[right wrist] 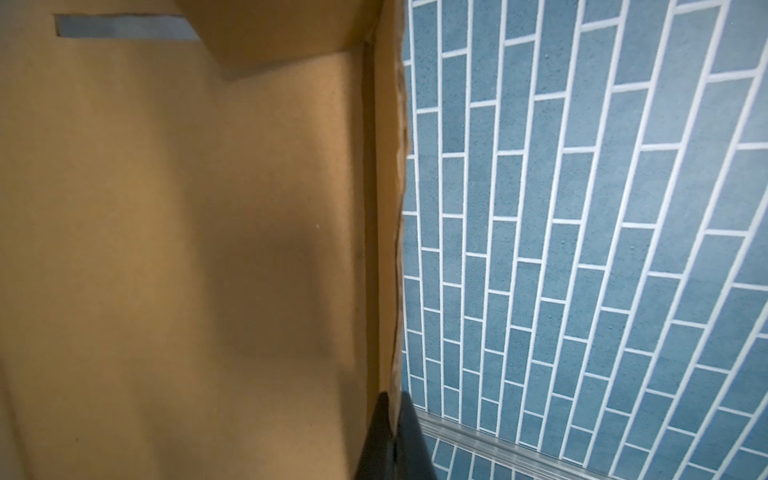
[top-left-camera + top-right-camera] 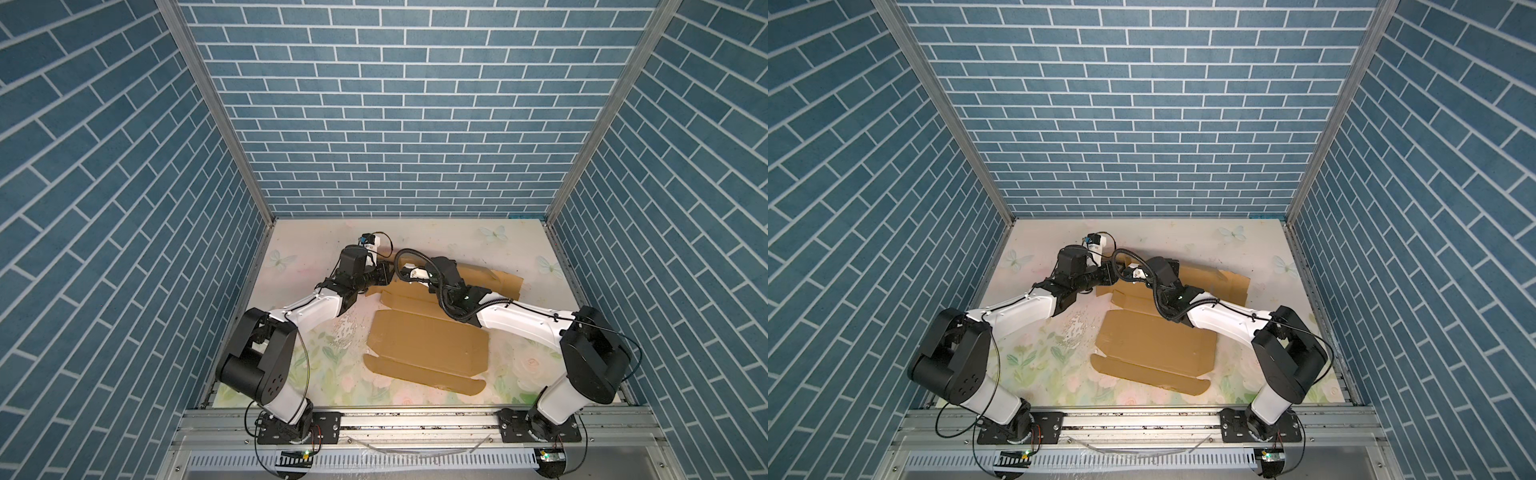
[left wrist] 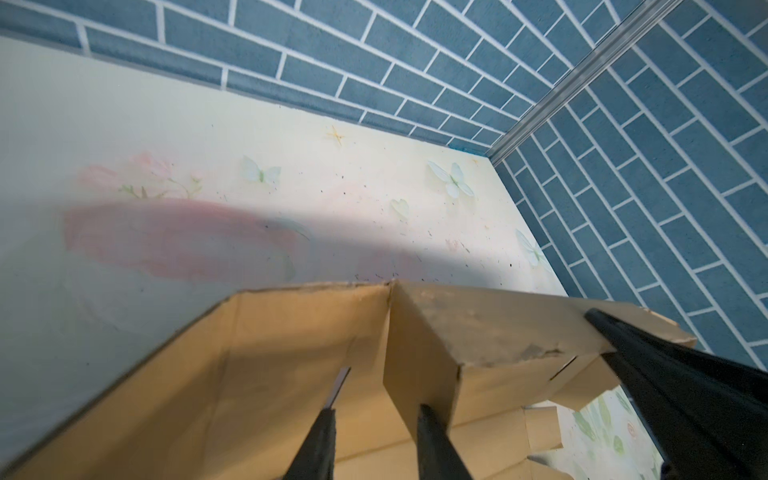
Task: Fold the paper box
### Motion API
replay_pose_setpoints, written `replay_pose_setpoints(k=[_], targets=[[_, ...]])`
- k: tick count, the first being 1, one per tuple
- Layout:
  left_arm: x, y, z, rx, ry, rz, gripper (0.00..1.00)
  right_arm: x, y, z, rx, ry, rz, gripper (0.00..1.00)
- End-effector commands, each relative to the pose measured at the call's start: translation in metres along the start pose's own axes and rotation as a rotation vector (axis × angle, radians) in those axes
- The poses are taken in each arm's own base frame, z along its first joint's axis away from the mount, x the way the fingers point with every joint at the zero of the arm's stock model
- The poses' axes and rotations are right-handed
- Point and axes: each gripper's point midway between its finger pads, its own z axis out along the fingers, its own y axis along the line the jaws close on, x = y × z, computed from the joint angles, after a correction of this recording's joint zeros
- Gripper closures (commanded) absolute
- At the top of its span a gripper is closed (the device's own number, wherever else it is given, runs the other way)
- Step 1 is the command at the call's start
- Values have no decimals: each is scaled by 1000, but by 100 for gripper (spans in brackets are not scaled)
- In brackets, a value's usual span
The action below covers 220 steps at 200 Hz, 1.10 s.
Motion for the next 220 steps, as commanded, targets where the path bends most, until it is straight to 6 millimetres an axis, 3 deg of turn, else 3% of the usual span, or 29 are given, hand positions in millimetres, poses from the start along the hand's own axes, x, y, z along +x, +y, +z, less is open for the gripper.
replay_pose_setpoints(k=[1, 22, 54, 75, 105, 125, 141, 178, 220], targets=[[-9, -11, 1, 40, -28, -1, 65, -8, -6, -6, 68, -18, -23, 100], [-14, -13, -3, 24, -22, 17, 65, -8, -5, -4, 116, -2, -49, 100], [-24, 0, -32, -50, -31, 49, 63, -4, -16, -2, 199, 10, -74, 100], [-30, 12, -56, -96, -51, 50, 62, -4, -22, 0, 236, 8, -78, 100], [-39, 33, -90, -163, -103, 49, 59, -6, -17, 3, 240, -4, -97, 100], [-36, 54, -102, -250, -97, 76, 49, -5, -17, 2, 253, -5, -101, 100], [-29, 64, -97, -280, -64, 105, 40, -5, -20, 1, 261, -7, -97, 100], [-16, 79, -69, -275, 5, 107, 36, -5, -20, 0, 266, -14, -96, 100], [-35, 72, -53, -214, -74, 177, 39, -5, -20, -1, 261, -21, -101, 100]])
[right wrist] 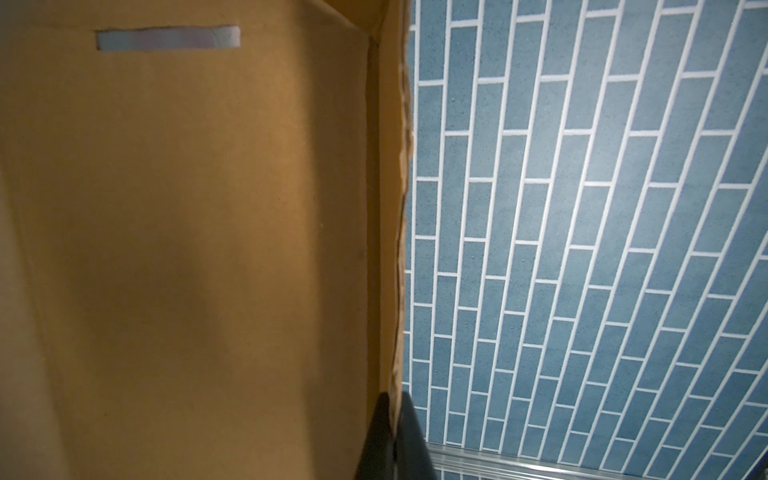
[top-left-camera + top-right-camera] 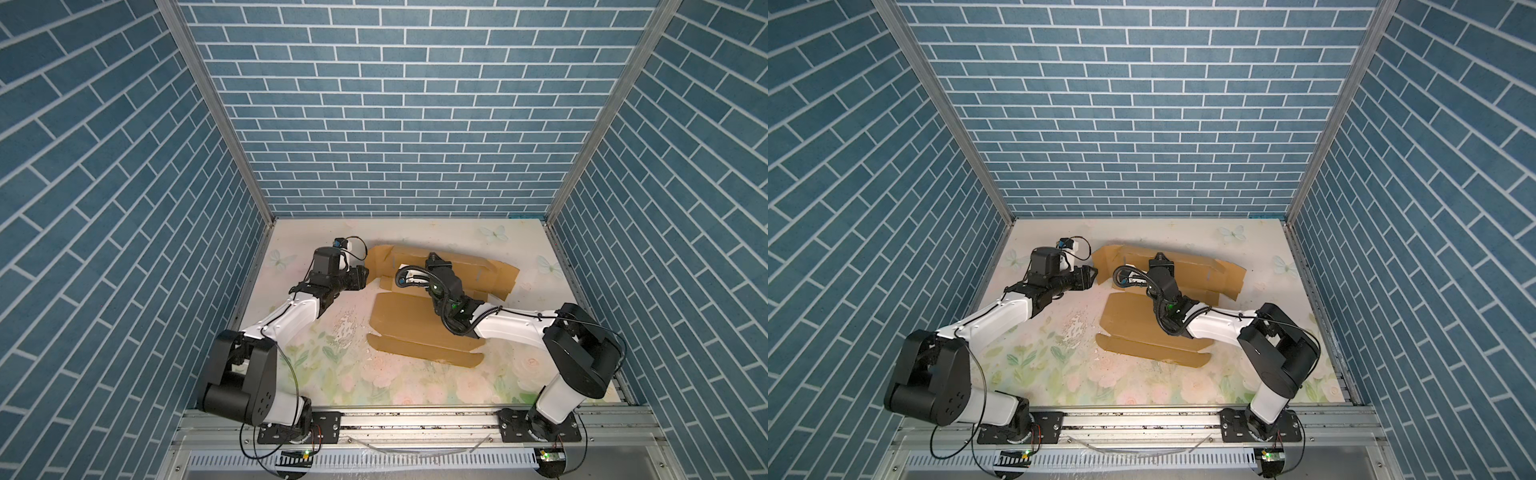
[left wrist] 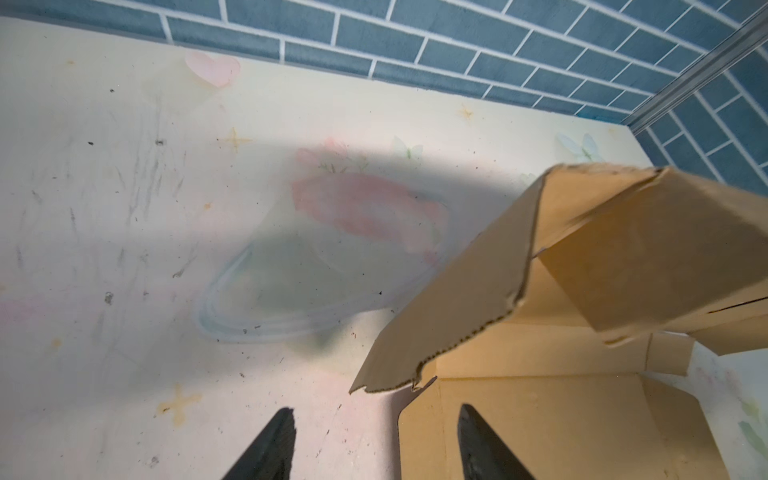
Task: Fold the paper box
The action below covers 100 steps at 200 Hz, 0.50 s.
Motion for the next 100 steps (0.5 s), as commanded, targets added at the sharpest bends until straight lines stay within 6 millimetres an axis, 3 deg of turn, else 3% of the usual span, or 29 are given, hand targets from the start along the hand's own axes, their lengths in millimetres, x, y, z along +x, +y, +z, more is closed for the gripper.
replay_pose_setpoints(k=[1, 48, 100], targets=[[-31, -13, -1, 55, -121, 69, 39, 3, -1, -2, 18, 1, -21, 100], [-31, -22, 19, 70, -126, 151, 50, 2, -3, -4, 7, 0, -31, 100], [-39, -24, 17, 71, -177, 202, 76, 4, -1, -5, -3, 4, -41, 100]])
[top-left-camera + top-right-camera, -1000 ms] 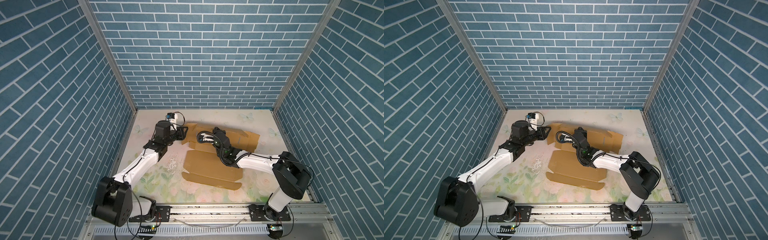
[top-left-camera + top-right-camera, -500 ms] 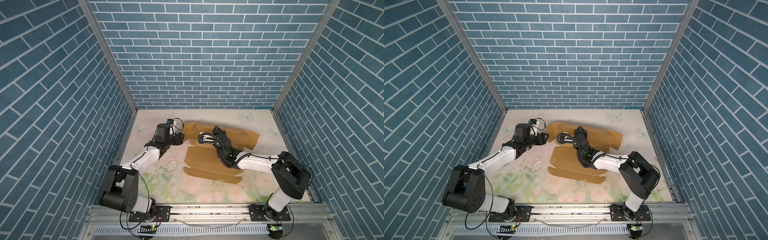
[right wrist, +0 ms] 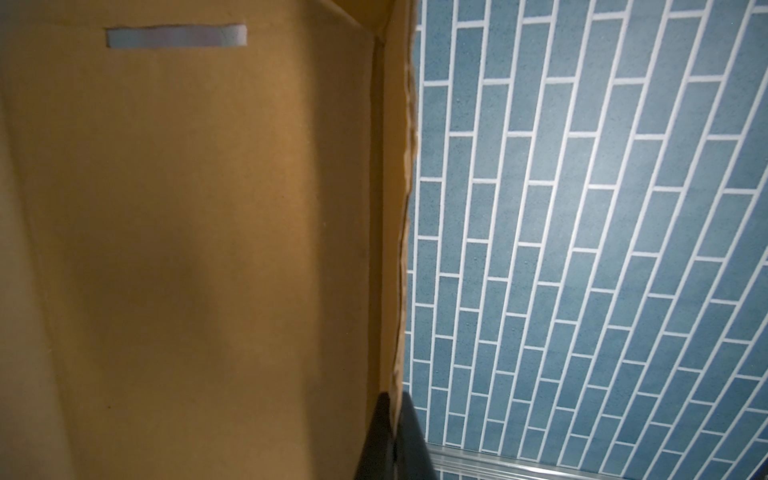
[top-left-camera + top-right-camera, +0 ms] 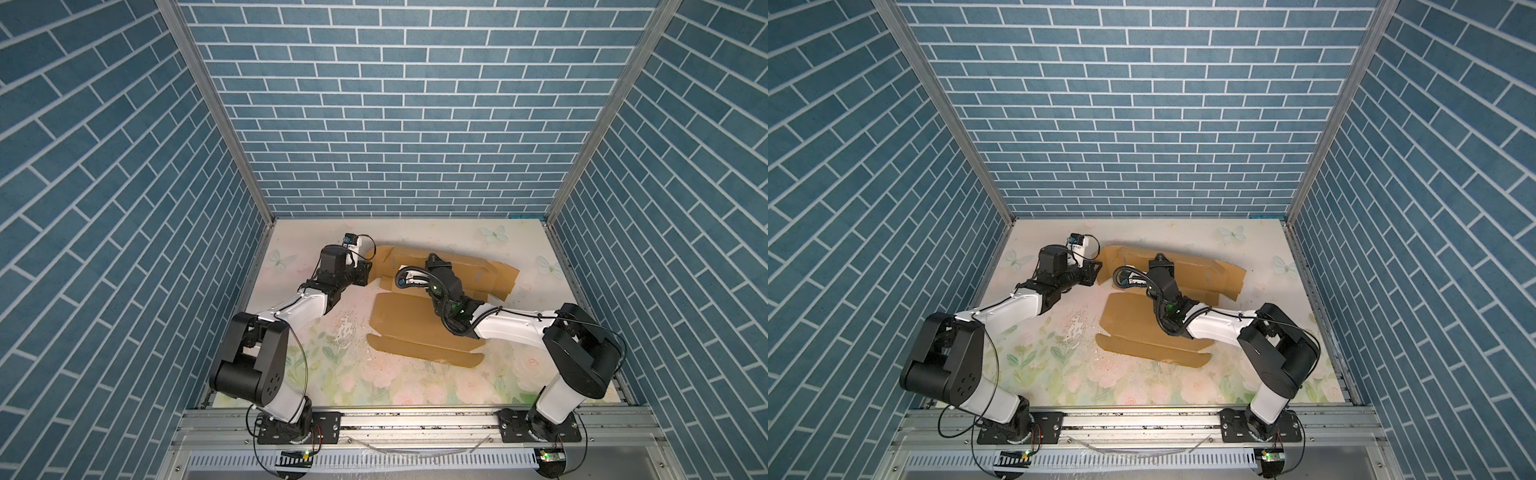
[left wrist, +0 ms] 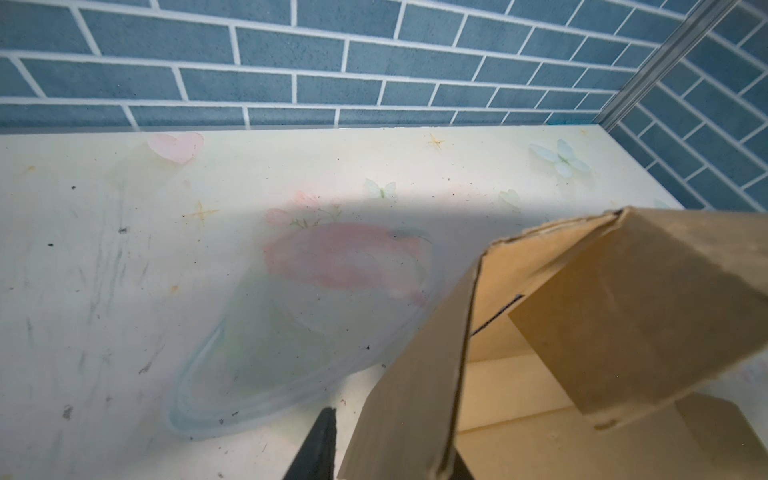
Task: Fold the paper box
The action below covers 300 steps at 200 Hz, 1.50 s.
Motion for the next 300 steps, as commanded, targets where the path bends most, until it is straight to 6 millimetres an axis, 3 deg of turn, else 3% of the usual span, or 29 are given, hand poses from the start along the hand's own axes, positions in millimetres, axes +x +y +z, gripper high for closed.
replay_pose_setpoints(k=[1, 21, 45, 108, 144, 182, 199, 208, 238, 283, 300], targets=[[-21, -6, -5, 14, -76, 57, 77, 4, -3, -4, 5, 3, -28, 100], [-21, -13, -8, 35, -75, 71, 90, 3, -4, -5, 4, 6, -30, 100], [-14, -23, -9, 51, -59, 89, 97, 1, -4, -9, -2, 1, -39, 100], [3, -57, -24, 87, -66, 127, 98, -1, 6, -22, -54, 3, -54, 100], [6, -89, -38, 146, -86, 171, 98, 2, 8, -24, -55, 18, -54, 100], [20, -111, -34, 200, -68, 171, 98, -3, 4, -29, -53, -2, -9, 100], [26, -114, -29, 201, -57, 172, 98, -7, 4, -35, -54, -35, 13, 100], [39, -110, -26, 189, -32, 167, 98, -9, 7, -41, -75, -59, 22, 100], [39, -104, -24, 159, -43, 166, 98, -14, 13, -62, -171, -145, 100, 100], [46, -101, -19, 157, -40, 133, 99, -10, 30, -74, -318, -144, 252, 100], [46, -101, -18, 156, -38, 134, 100, -10, 30, -80, -421, -150, 370, 93]])
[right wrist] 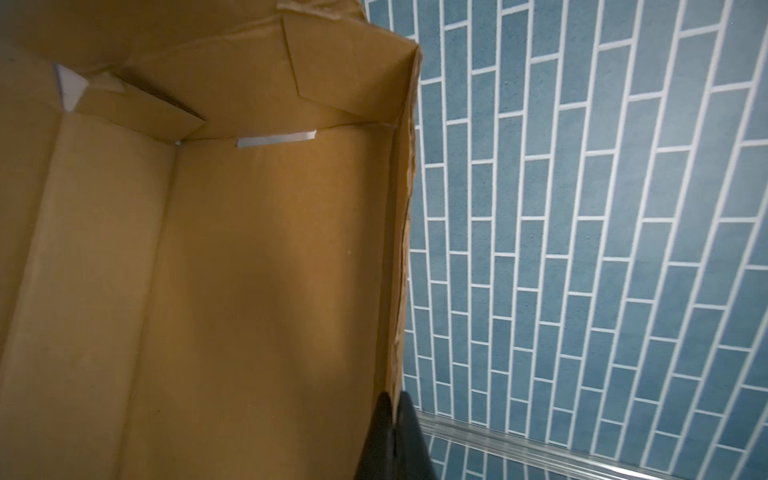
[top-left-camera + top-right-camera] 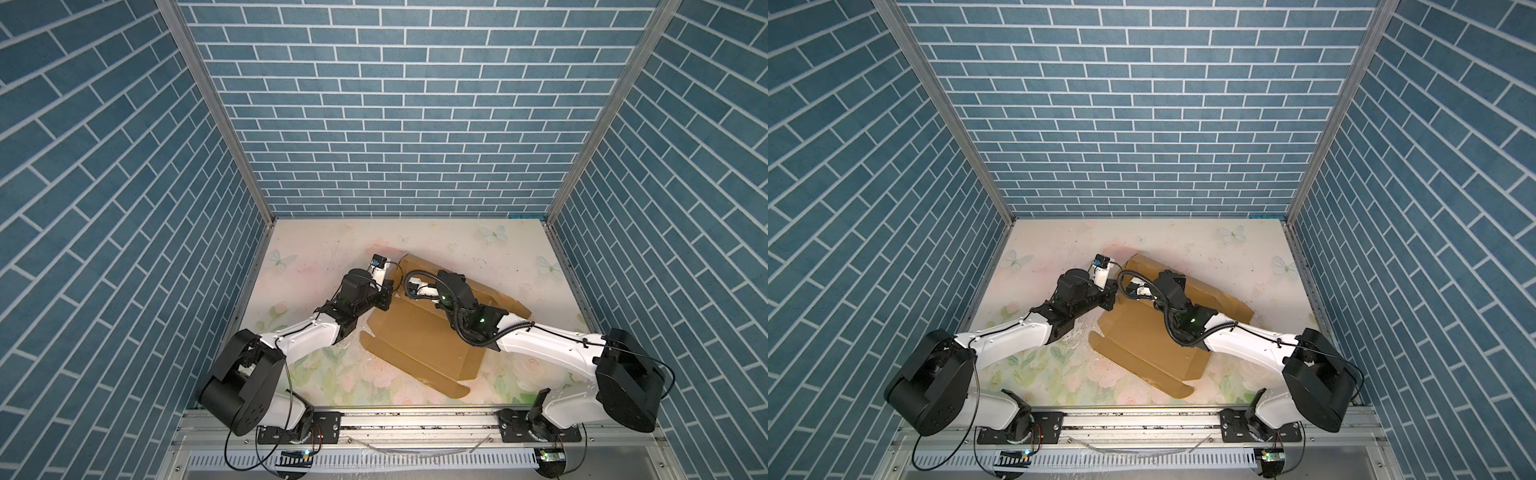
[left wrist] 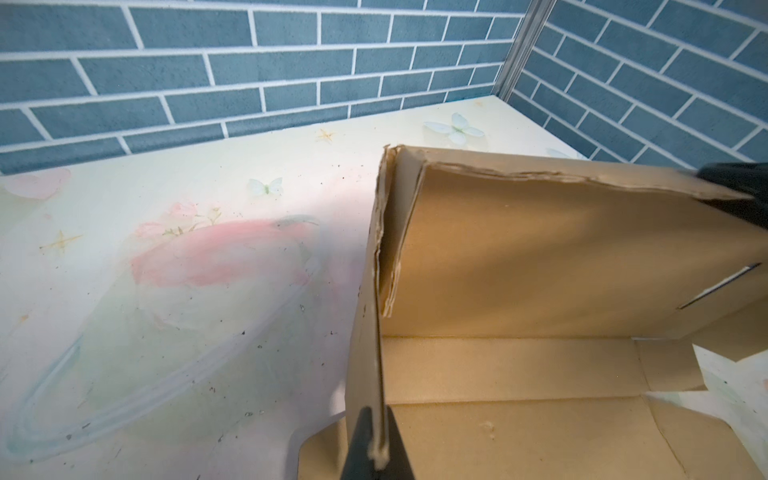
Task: Fold the paper box
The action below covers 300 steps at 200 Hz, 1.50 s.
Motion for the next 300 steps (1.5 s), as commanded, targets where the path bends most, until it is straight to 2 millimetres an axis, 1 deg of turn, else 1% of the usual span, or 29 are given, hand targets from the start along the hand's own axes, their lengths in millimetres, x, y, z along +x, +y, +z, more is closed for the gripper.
replay_pose_setpoints(k=[1, 40, 67, 100, 126, 152, 172, 189, 199, 207, 218, 269, 285, 300], targets=[[1, -3, 2, 12, -13, -9, 100, -21, 16, -16, -198, -113, 201, 92], [4, -3, 6, 13, -9, -10, 100, -12, 29, -22, -452, -102, 426, 75], [4, -3, 8, 13, -7, -9, 100, -5, 28, -22, -586, -104, 617, 65], [6, -3, 11, 15, 1, -9, 100, -5, 29, -22, -771, -126, 838, 60], [9, -3, 12, 16, 10, -11, 100, -11, 22, -19, -859, -159, 1005, 59], [11, -2, 13, 14, 15, -10, 100, -16, 18, -18, -940, -178, 1120, 56], [12, -2, 14, 12, 19, -10, 100, -24, 9, -22, -998, -219, 1200, 52], [12, -2, 14, 12, 18, -10, 100, -29, -2, -24, -1026, -243, 1260, 45], [12, -1, 15, 11, 18, -13, 100, -32, -8, -24, -1044, -256, 1298, 39], [12, -1, 15, 12, 17, -11, 100, -32, -13, -22, -1053, -257, 1336, 34], [12, -1, 15, 11, 18, -13, 100, -33, -19, -19, -1068, -259, 1387, 31], [16, 1, 15, 2, 25, -14, 100, -25, -47, -6, -1071, -268, 1597, 27], [16, 1, 15, 3, 25, -15, 100, -19, -51, 1, -1060, -238, 1662, 27], [17, 1, 15, 3, 25, -16, 100, -10, -50, 10, -1037, -181, 1725, 30]])
